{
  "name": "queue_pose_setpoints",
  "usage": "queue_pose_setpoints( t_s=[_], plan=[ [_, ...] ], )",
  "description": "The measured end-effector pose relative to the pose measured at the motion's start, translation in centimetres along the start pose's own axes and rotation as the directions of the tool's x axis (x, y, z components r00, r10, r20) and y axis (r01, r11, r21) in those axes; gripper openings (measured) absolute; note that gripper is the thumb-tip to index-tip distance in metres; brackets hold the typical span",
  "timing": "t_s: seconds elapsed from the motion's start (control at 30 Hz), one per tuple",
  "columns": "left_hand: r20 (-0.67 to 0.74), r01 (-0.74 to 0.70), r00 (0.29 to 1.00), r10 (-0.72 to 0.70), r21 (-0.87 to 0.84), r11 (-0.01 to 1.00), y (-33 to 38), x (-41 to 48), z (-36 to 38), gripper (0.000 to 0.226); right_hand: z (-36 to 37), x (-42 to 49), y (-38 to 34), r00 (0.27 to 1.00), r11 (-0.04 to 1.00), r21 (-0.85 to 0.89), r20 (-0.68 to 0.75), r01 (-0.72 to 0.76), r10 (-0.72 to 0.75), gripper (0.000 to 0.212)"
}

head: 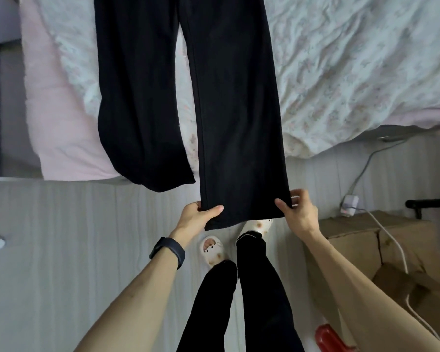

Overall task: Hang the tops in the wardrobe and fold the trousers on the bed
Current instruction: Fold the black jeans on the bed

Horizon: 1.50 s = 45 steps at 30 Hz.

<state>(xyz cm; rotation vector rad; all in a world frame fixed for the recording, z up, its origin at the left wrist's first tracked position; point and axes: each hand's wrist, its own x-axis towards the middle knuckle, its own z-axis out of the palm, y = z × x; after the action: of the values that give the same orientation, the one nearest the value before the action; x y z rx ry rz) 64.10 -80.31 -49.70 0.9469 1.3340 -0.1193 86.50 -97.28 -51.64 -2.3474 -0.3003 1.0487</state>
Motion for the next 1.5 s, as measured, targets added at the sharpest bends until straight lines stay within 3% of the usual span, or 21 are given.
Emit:
queue_pose_setpoints(
  t_s=[0.1,0.27,0.37,0.5,0.6,0.67,0.73,0.87,0.97,1.17,1.3,1.4,1.5],
  plan=[
    [-0.026,-0.007,1.0,0.007,0.013,1.0,-0.1,-0.6,-0.5,0.021,-0.3,-0.5,0.2,0.998,0.996,-0.091,-0.055,0.019,-0.024,0.021],
    [0.081,0.061,0.995,-0.051,-0.137,0.989,0.1,-0.9,-0.3,0.038,-1.0,-0.1,0.9,0.993,0.989,-0.149,-0.111,0.022,-0.038,0.026],
    [0.136,0.123,0.986,-0.098,-0.188,0.975,-0.1,-1.1,-0.1,0.035,-1.4,0.2,1.0,0.994,0.973,-0.218,-0.069,0.072,-0.089,0.025],
    [0.119,0.054,0.992,-0.052,-0.009,0.999,-1.5,-1.7,0.0,0.029,-2.4,-0.2,1.6,0.985,0.949,-0.276,-0.04,0.152,-0.169,0.026],
    [-0.076,-0.041,0.996,0.055,0.176,0.984,-2.3,-1.6,0.1,0.018,-2.9,-0.3,2.4,0.979,0.939,-0.296,-0.048,0.174,-0.196,0.028],
    [-0.198,-0.041,0.975,0.103,0.297,0.954,-2.6,-1.1,1.4,0.02,-2.4,0.1,2.4,0.995,0.953,-0.293,-0.039,0.081,-0.096,0.031],
    [-0.266,0.02,0.962,0.066,0.309,0.951,-2.8,-0.6,3.2,0.024,-1.8,0.7,1.8,0.996,0.972,-0.226,-0.084,-0.06,0.042,0.032],
    [-0.237,0.131,0.97,-0.06,0.296,0.946,-3.4,0.7,4.3,0.006,-1.1,1.6,0.2,0.967,0.98,-0.105,-0.21,-0.171,0.147,0.03],
    [-0.228,0.15,0.97,-0.08,0.308,0.939,-4.5,1.8,0.9,0.03,0.6,0.5,0.1,0.977,0.98,-0.148,-0.19,-0.131,0.101,0.039],
    [-0.413,0.207,0.907,-0.087,0.255,0.945,-4.9,4.6,-11.1,0.056,11.4,-2.0,-4.7,0.986,0.979,-0.202,0.162,-0.005,0.039,0.04],
    [-0.497,0.086,0.868,0.029,0.207,0.974,-2.9,8.2,-18.9,0.065,19.4,-0.3,-10.0,0.964,0.992,-0.112,0.266,0.054,-0.022,0.053],
    [-0.433,-0.013,0.893,0.128,0.259,0.966,-1.8,10.5,-22.7,0.058,23.5,1.5,-12.5,0.964,0.997,-0.077,0.267,0.022,-0.001,0.06],
    [-0.354,-0.023,0.926,0.13,0.293,0.956,-1.0,11.5,-24.6,0.027,25.7,2.2,-13.3,0.979,0.999,-0.034,0.203,-0.012,0.018,0.034]
  ],
)
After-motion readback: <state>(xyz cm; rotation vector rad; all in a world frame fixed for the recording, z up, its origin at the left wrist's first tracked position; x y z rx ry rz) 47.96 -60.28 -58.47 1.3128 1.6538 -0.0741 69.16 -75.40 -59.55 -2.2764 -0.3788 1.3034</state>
